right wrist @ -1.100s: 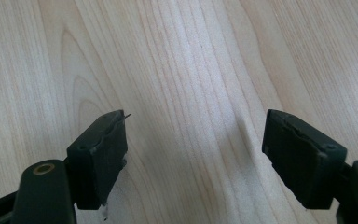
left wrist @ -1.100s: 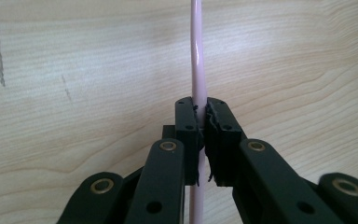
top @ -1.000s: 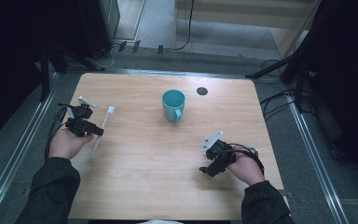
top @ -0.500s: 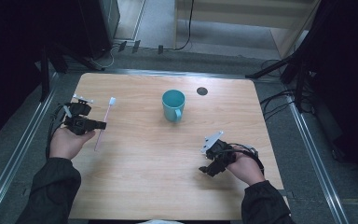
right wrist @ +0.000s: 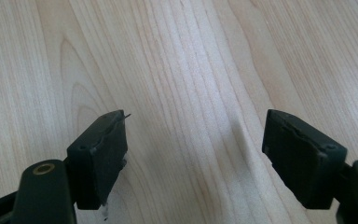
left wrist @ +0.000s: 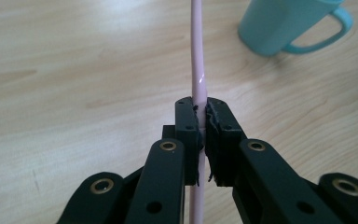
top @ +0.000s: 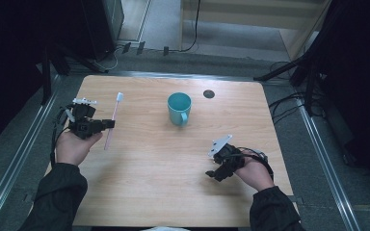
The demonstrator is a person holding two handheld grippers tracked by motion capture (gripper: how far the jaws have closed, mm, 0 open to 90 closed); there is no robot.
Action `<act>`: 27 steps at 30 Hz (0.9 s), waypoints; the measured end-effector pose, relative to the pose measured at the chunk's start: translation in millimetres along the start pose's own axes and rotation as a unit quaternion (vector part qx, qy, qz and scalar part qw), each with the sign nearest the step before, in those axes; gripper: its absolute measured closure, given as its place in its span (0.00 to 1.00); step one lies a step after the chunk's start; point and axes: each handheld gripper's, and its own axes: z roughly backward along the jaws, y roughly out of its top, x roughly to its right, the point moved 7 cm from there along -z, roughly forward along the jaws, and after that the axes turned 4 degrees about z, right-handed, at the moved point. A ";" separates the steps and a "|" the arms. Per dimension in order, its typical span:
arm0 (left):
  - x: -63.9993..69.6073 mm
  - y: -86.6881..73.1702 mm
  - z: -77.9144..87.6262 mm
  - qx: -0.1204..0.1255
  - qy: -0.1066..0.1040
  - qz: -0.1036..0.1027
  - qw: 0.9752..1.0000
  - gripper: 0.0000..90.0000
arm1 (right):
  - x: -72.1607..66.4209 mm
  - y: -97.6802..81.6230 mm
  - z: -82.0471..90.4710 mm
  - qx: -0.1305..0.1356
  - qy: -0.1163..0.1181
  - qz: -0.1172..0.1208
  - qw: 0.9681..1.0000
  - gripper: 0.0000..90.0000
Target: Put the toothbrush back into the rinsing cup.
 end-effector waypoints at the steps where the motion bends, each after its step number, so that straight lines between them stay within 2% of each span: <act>1: 0.0 0.0 0.0 0.000 0.000 0.000 1.000 0.94 | 0.0 0.0 0.0 0.000 0.000 0.000 1.000 0.24; 2: 2.3 2.2 1.7 0.016 0.000 -0.009 1.000 0.94 | 0.1 0.6 0.5 0.004 0.000 -0.003 1.000 0.24; 6: 4.8 4.5 3.2 0.033 -0.002 -0.009 0.999 0.94 | -0.3 1.5 0.4 0.007 0.000 -0.004 1.000 0.24; 8: 7.0 6.0 4.2 0.044 -0.011 -0.008 0.999 0.94 | 0.0 1.4 0.3 0.007 0.000 -0.003 1.000 0.24; 9: 8.4 7.1 5.3 0.054 -0.010 -0.011 0.998 0.94 | 0.0 1.4 0.3 0.007 0.000 -0.003 1.000 0.24; 15: 14.6 9.7 6.7 0.071 -0.018 -0.016 0.997 0.94 | 0.5 1.5 0.6 0.009 -0.001 -0.002 1.000 0.24; 17: 18.5 12.4 7.0 0.088 -0.030 -0.013 0.996 0.94 | 0.4 1.2 0.3 0.009 0.000 -0.005 1.000 0.24; 20: 22.5 15.0 5.4 0.091 -0.037 -0.009 0.995 0.94 | 0.1 2.2 0.1 0.014 0.002 -0.006 1.000 0.24; 24: 28.1 17.9 3.1 0.097 -0.027 -0.022 0.995 0.94 | -0.2 3.7 0.7 0.019 0.004 -0.007 1.000 0.24; 27: 31.6 20.3 2.9 0.110 -0.020 -0.030 0.993 0.94 | 0.1 3.5 1.2 0.021 0.002 -0.010 1.000 0.24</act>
